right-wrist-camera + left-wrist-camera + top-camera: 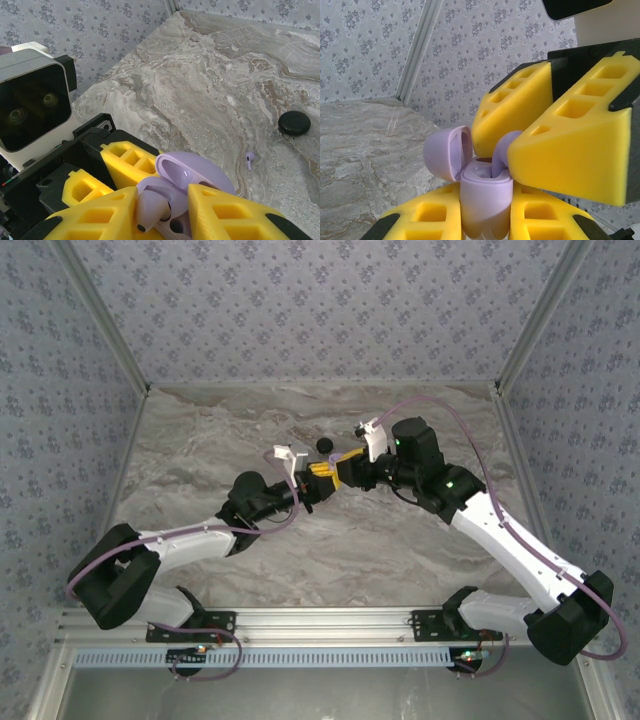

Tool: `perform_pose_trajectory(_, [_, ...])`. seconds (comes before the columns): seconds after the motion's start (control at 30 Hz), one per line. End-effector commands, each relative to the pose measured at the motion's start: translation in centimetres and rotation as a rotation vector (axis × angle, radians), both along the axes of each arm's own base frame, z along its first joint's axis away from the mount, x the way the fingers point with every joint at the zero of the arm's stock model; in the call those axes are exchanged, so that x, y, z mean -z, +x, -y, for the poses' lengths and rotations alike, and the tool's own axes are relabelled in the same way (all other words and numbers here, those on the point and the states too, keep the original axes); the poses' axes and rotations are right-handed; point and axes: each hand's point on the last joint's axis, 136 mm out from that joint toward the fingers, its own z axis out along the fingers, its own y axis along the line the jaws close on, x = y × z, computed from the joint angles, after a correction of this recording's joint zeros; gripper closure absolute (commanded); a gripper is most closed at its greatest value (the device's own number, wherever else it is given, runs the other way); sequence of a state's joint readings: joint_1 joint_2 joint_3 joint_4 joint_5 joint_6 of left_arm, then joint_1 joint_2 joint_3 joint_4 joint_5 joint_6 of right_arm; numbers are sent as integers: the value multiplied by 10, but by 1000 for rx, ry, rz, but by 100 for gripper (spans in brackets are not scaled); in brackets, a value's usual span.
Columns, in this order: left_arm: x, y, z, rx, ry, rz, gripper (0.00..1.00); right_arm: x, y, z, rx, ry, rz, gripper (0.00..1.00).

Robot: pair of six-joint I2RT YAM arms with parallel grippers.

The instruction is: Insert wireless bluetooth earbuds into charging case

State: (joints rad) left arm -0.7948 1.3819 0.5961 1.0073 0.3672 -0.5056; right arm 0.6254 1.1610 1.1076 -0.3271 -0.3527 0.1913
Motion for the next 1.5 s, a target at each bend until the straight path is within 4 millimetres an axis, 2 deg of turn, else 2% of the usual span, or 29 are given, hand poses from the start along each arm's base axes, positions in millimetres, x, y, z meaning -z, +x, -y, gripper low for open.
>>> perform_pose_trajectory(0.0, [-32,-10,0,22,-50,91,89,0,-2,5,23,-15,-6,64])
perform_pose_trajectory(0.77, [-17,-8,6,18,10,77,89,-24,-8,1,1,44,1,47])
perform_pose_trajectory(1.13, [-15,-3,3,-20,48,76,89,-30,-8,19,80,31,36,46])
perform_pose_trajectory(1.33, [-18,-5,-1,-34,55,92,89,-15,0,35,166,-38,15,50])
perform_pose_trajectory(1.47, [-21,-7,-2,-28,54,103,89,-4,0,35,158,-62,-12,61])
